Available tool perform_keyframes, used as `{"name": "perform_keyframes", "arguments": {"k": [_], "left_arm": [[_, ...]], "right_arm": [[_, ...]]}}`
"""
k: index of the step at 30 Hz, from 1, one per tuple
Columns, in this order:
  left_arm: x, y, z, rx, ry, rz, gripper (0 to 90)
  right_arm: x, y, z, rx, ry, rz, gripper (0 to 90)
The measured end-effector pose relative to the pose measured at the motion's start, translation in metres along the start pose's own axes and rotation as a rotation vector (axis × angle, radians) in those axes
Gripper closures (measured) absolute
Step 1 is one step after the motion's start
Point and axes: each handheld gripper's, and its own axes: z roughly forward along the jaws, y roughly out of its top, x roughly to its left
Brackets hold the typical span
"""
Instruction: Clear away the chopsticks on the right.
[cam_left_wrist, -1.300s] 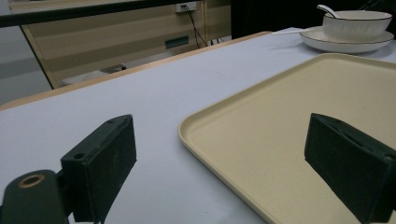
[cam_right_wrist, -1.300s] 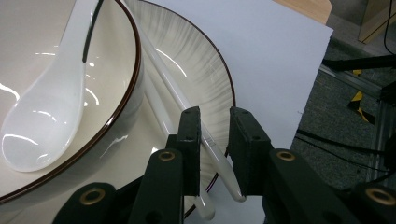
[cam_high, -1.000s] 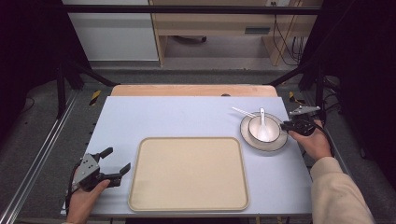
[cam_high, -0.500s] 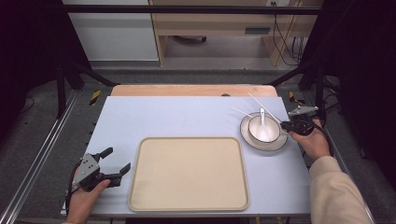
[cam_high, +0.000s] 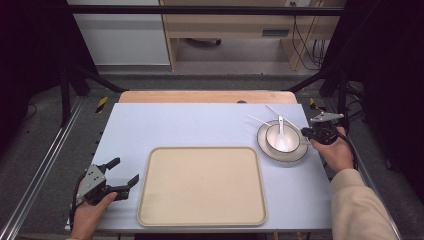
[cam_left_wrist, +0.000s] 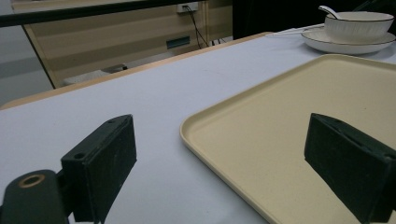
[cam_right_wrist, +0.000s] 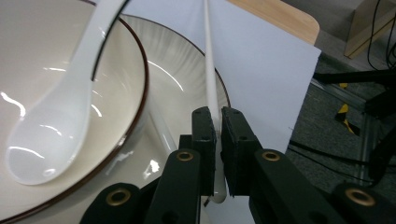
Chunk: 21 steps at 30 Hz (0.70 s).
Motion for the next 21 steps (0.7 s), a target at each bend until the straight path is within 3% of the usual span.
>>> {"name": "perform_keyframes", "arguments": {"k": [7, 15, 21], "left_arm": [[0.000, 0.001, -0.001, -0.003, 0.001, -0.001, 8.7], [0.001, 0.001, -0.001, -0.005, 0.004, 0.000, 8.8], [0.001, 0.001, -0.002, -0.009, 0.008, -0.003, 8.8]], "right_arm": [[0.004, 0.004, -0.006, -0.031, 0.010, 0.033, 84.2], [0.008, 0.011, -0.020, -0.088, -0.024, 0.056, 84.2], [0.030, 0.022, -0.050, -0.183, -0.016, 0.061, 84.2]]}}
